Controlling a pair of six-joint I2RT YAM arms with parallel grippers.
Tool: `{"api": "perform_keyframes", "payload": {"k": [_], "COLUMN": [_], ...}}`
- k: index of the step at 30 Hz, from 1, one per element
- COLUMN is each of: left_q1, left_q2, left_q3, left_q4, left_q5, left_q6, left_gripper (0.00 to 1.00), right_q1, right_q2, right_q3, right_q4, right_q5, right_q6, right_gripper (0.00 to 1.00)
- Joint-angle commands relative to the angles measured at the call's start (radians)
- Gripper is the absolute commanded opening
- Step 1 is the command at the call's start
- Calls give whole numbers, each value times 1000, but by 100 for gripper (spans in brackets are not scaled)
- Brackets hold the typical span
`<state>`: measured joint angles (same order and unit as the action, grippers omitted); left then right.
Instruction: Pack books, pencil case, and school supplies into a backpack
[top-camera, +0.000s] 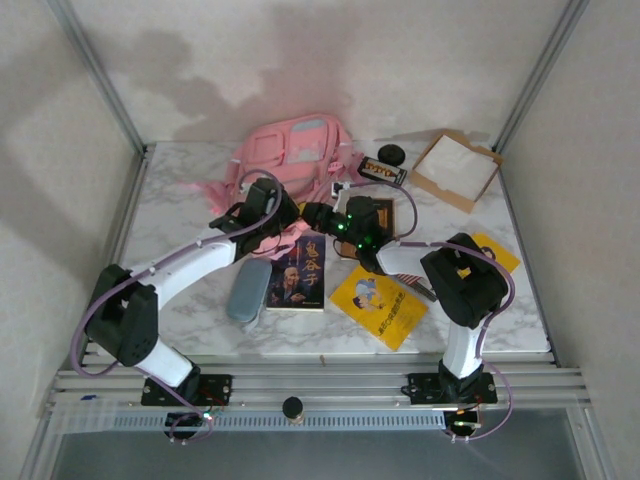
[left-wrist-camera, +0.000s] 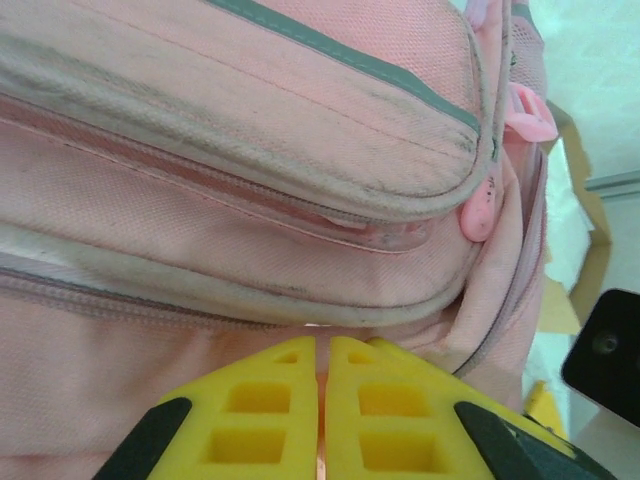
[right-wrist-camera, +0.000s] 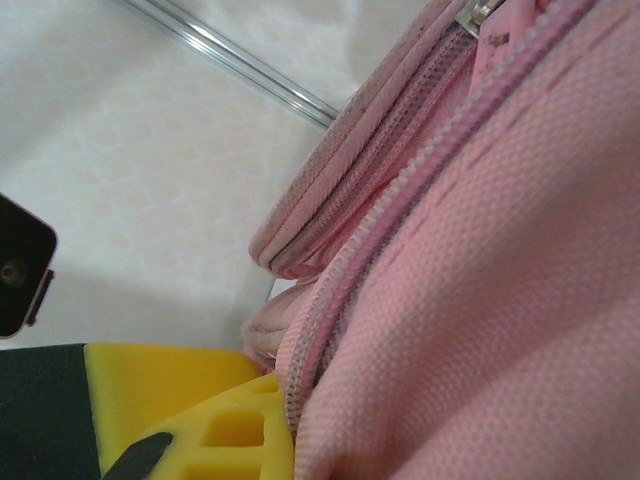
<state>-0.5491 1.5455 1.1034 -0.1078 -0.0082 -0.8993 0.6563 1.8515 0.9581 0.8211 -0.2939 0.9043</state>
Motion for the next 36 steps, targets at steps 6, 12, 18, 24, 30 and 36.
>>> {"api": "perform_keyframes", "payload": {"k": [6, 12, 18, 24, 30, 36], "left_q1": [-22, -9, -3, 0, 38, 31], "left_q2": [-86, -138, -152, -151, -174, -180], "left_q3": [20, -6, -8, -34, -72, -51], "left_q4": [-192, -229, -213, -250, -272, -207], "left_q5": [-232, -282, -295, -397, -436, -433], "left_q6": [152, 164, 111, 87, 107, 152], "left_gripper": [0, 0, 0, 0, 0, 0], "right_q1": [3, -21, -23, -20, -26, -3], "right_q2": [-68, -102, -149, -204, -213, -171], "right_q3": [81, 85, 111, 96, 92, 136], "right_q4": [66, 0, -115, -138, -129, -141], "right_q5": [56, 49, 94, 165, 213, 147], "right_q6": [-15, 61, 77, 100, 122, 94], "right_gripper": [0, 0, 0, 0, 0, 0]}}
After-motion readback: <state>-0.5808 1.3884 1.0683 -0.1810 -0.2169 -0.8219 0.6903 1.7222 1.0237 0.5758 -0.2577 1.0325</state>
